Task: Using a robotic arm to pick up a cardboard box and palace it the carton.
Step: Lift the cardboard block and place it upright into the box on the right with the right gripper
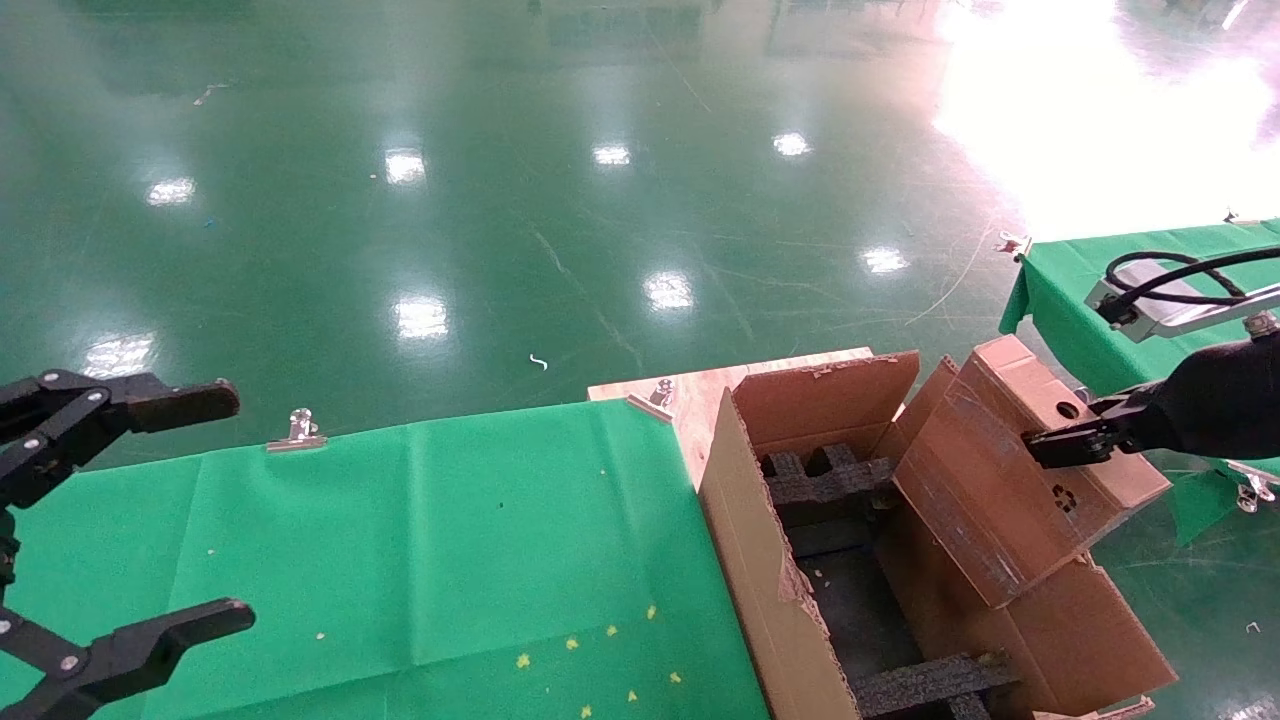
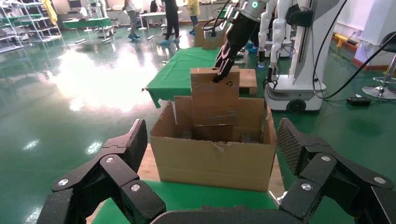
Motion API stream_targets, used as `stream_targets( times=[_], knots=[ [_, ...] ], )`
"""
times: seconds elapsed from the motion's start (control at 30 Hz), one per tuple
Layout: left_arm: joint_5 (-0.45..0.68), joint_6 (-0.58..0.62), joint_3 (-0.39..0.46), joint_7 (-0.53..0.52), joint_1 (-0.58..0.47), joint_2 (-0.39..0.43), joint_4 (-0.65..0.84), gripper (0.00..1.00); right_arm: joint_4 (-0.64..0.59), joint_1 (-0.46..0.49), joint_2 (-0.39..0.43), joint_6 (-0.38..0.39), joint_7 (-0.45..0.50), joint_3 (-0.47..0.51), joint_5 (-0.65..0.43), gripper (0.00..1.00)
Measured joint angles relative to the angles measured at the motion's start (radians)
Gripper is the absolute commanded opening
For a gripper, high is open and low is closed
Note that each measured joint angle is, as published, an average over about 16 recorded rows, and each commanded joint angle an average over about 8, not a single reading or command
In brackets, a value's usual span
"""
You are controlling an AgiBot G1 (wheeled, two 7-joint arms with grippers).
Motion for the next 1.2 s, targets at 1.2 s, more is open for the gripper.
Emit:
stream_targets(
  times=[1.2],
  knots=[
    [0.0,0.0,0.0,0.0,0.0,0.0,0.0,1.0,0.063,-0.162,-0.067,0.169,0.401,-0.1,-0.198,0.0]
  ],
)
